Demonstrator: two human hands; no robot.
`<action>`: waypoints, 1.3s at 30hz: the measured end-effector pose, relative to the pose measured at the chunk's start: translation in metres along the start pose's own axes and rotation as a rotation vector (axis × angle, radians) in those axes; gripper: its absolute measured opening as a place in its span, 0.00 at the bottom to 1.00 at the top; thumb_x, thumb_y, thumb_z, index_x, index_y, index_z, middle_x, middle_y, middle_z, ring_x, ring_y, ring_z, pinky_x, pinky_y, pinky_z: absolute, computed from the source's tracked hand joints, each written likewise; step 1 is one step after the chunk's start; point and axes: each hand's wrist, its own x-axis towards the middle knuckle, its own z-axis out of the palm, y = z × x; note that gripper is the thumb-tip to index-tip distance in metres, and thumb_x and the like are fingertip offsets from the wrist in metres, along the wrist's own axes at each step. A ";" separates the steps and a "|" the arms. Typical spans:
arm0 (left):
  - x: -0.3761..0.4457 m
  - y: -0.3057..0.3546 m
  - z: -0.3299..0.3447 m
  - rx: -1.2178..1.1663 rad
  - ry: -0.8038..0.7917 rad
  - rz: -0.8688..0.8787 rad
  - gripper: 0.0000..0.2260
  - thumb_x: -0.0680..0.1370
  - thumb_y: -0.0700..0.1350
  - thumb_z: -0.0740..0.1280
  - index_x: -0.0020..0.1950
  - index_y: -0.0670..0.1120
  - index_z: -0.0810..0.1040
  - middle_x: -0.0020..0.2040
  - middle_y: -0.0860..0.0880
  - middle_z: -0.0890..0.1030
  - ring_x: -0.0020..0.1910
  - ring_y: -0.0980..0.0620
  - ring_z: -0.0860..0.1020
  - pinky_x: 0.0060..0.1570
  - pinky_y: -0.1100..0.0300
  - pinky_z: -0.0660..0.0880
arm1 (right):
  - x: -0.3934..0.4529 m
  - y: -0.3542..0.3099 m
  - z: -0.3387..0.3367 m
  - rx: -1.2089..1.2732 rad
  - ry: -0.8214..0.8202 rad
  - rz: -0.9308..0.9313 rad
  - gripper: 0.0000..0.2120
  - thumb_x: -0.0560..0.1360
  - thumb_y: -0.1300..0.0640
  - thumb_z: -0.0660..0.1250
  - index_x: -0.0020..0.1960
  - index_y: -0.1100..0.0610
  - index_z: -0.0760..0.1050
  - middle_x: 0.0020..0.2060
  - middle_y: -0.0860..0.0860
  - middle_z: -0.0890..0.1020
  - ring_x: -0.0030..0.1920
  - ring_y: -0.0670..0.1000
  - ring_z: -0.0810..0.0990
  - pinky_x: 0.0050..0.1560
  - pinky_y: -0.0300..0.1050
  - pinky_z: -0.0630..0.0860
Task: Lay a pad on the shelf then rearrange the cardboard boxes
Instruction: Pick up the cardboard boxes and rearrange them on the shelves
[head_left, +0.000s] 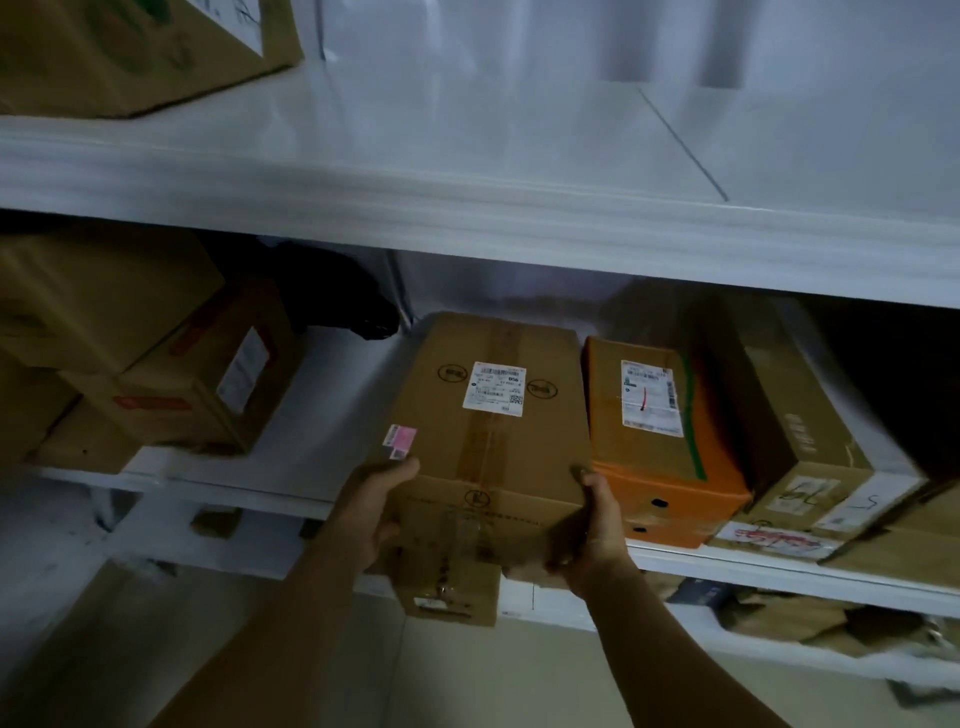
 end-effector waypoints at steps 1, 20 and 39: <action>0.006 -0.001 0.003 0.017 0.009 0.011 0.15 0.75 0.45 0.69 0.61 0.45 0.72 0.52 0.46 0.79 0.47 0.48 0.77 0.45 0.54 0.74 | 0.005 -0.001 0.000 -0.015 0.001 -0.046 0.17 0.74 0.44 0.61 0.57 0.51 0.73 0.52 0.58 0.77 0.53 0.62 0.75 0.58 0.61 0.71; 0.049 -0.020 0.034 0.239 0.360 0.130 0.28 0.73 0.46 0.71 0.72 0.46 0.66 0.64 0.44 0.75 0.61 0.41 0.75 0.62 0.43 0.73 | 0.050 -0.006 0.000 -0.181 0.373 -0.061 0.21 0.69 0.54 0.75 0.55 0.58 0.68 0.51 0.56 0.74 0.53 0.57 0.73 0.51 0.51 0.71; -0.098 0.148 -0.006 -0.136 0.816 0.693 0.06 0.77 0.40 0.67 0.49 0.38 0.75 0.45 0.43 0.78 0.44 0.44 0.76 0.46 0.53 0.73 | -0.149 -0.061 0.225 -0.655 -0.568 -0.437 0.07 0.76 0.59 0.65 0.39 0.59 0.76 0.26 0.51 0.75 0.20 0.46 0.66 0.19 0.35 0.59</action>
